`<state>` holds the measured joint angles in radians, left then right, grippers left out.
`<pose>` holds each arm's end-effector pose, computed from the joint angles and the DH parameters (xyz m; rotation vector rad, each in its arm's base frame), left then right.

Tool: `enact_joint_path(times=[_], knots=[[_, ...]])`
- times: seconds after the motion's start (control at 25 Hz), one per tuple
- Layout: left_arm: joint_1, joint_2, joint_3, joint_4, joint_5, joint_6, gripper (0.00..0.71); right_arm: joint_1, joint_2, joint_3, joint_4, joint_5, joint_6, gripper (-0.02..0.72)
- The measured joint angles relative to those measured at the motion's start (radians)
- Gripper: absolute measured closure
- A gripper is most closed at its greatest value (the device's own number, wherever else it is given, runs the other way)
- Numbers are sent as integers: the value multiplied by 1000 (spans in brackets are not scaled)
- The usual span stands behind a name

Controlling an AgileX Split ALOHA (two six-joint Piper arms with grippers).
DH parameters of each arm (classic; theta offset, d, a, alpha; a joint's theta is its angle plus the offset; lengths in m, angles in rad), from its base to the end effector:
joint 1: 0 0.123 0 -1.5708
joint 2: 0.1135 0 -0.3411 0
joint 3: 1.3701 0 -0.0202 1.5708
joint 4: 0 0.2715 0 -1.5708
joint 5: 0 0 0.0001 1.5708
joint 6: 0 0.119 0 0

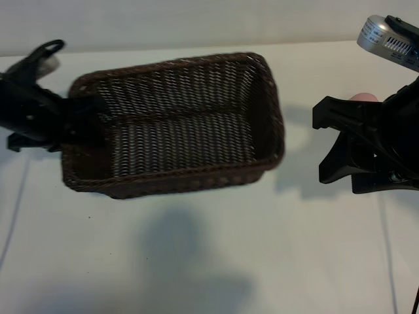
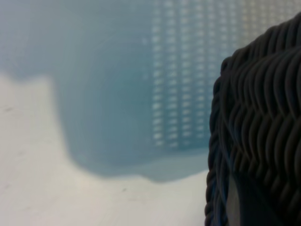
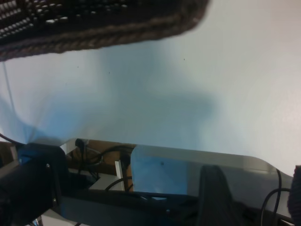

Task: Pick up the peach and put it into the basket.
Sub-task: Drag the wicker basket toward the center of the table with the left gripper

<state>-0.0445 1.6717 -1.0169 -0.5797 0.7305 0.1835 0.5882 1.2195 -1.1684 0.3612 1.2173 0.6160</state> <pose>0.3490 -0.0591 0.2237 -0.2183 2.7780 -0.6001 0.1737 0.1633 0.3816 0.1268 2.9262 0.7705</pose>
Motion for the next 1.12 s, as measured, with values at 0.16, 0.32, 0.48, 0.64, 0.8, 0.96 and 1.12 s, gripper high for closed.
enact_joint_path(times=[0.16,0.32,0.48,0.64,0.8,0.96,1.12], knots=[[-69,67,-54,21,-3,-32,590,0,0,0,0,0,0,310],[-109,127,-113,27,-5,-45,590,0,0,0,0,0,0,310],[-132,168,-175,50,-2,-70,590,0,0,0,0,0,0,310],[-158,203,-225,110,-3,-114,590,0,0,0,1,0,0,310],[-192,227,-242,134,-10,-140,590,0,0,0,3,0,0,310],[-201,246,-243,134,-34,-161,590,0,0,0,3,0,0,310],[-201,261,-243,131,-52,-172,590,0,0,0,3,0,0,310]])
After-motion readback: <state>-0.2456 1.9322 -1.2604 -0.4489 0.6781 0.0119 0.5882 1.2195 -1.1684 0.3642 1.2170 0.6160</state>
